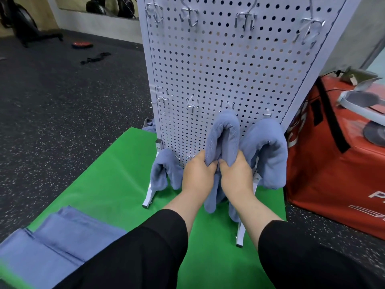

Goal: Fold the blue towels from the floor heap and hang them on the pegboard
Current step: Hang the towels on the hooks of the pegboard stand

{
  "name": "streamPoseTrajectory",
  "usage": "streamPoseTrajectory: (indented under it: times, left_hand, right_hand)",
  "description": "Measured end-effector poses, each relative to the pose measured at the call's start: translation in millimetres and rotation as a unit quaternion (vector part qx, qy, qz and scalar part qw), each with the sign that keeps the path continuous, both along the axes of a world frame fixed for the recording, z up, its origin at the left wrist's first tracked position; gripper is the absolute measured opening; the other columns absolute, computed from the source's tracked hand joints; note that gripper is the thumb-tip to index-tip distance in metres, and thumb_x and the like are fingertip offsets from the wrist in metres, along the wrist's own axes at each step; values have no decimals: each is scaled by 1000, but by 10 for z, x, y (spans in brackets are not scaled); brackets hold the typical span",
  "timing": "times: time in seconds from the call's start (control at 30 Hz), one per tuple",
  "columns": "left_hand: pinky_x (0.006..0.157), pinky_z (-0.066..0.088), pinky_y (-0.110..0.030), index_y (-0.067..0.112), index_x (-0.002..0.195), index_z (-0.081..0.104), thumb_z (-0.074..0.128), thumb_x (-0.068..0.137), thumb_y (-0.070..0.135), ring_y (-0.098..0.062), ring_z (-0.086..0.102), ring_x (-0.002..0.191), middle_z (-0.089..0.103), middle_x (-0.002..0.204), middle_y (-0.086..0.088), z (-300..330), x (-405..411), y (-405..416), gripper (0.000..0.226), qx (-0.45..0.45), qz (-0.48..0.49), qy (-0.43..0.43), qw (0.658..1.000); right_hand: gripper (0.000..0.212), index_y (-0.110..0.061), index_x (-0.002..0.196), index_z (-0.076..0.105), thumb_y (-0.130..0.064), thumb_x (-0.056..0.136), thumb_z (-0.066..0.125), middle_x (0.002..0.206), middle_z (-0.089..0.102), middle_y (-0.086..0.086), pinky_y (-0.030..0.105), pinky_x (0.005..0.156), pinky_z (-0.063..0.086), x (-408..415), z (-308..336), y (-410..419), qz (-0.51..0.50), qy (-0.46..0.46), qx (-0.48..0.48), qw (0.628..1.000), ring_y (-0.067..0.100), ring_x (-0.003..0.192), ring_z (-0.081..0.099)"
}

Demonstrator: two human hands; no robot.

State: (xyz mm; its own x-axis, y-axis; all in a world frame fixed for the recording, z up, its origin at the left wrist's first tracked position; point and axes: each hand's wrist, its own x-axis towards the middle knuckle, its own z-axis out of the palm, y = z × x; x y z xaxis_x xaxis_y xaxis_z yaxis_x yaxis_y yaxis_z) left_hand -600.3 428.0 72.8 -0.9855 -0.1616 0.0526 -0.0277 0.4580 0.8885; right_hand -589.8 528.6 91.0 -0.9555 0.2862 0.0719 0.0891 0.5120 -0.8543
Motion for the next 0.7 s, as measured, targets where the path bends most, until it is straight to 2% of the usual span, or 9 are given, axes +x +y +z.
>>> streamPoseTrajectory:
  times: [0.07, 0.17, 0.27, 0.33, 0.4, 0.47, 0.5, 0.6, 0.7]
  left_hand:
    - [79, 53, -37, 21, 110, 62, 60, 96, 30, -24, 64, 91, 72, 98, -2, -17, 30, -2, 17, -18, -19, -8, 1000]
    - [85, 53, -38, 22, 125, 57, 57, 97, 32, -25, 64, 98, 70, 108, -4, -59, 114, -48, 30, -51, -75, -14, 996]
    - [76, 47, -29, 26, 128, 53, 59, 95, 26, -18, 62, 93, 68, 110, 1, -56, 252, -160, 33, -60, -127, -25, 990]
    - [71, 42, -28, 25, 129, 53, 58, 93, 21, -19, 60, 90, 67, 110, 0, -65, 343, -311, 36, -95, -143, -29, 985]
    - [72, 42, -31, 17, 127, 55, 55, 93, 18, -29, 62, 96, 68, 113, -8, -95, 421, -533, 34, -169, -146, -34, 974]
    - [84, 48, -36, 11, 130, 57, 54, 95, 17, -35, 61, 111, 66, 125, -14, -143, 512, -852, 36, -244, -150, -62, 956]
    - [90, 49, -38, 11, 134, 57, 54, 96, 18, -36, 60, 115, 65, 130, -16, -167, 565, -1050, 39, -283, -157, -90, 942]
    - [90, 48, -36, 13, 133, 61, 53, 97, 20, -35, 60, 116, 65, 130, -15, -215, 758, -1743, 37, -388, -180, -170, 888]
    - [92, 46, -34, 15, 134, 61, 51, 98, 19, -33, 59, 120, 64, 132, -14, -228, 964, -2482, 38, -425, -150, -217, 866]
  right_hand:
    - [22, -17, 118, 55, -20, 97, 59, 93, 61, 1, 31, 73, 38, 36, -13, 5, -1, -2, -1, 1000, 24, 84, 52]
    - [26, -16, 119, 55, -26, 95, 61, 100, 68, 7, 37, 78, 48, 123, -53, 14, -3, -1, 0, 1000, 29, 90, 59]
    - [30, -17, 119, 58, -31, 93, 63, 104, 72, 6, 42, 84, 53, 301, -156, 6, 3, -11, -5, 1000, 30, 96, 63]
    - [29, -15, 110, 63, -38, 92, 63, 100, 73, 7, 42, 83, 53, 444, -332, -2, 19, -37, 6, 999, 30, 93, 65]
    - [29, -8, 93, 66, -36, 93, 63, 85, 72, 11, 39, 75, 51, 586, -513, -34, 75, -98, 30, 992, 34, 82, 64]
    - [23, -7, 88, 72, -27, 96, 65, 75, 70, 5, 32, 69, 50, 736, -634, -127, 148, -158, 41, 976, 25, 72, 62]
    - [19, -8, 92, 74, -25, 95, 66, 78, 72, 2, 29, 71, 50, 797, -686, -204, 178, -167, 46, 969, 18, 74, 63]
    - [15, -11, 100, 76, -22, 95, 67, 92, 75, 2, 26, 79, 48, 960, -721, -565, 241, -159, 80, 954, 17, 87, 68]
    - [20, -12, 109, 75, -24, 95, 67, 105, 77, 4, 32, 91, 52, 1050, -767, -1064, 302, -131, 99, 939, 20, 98, 70]
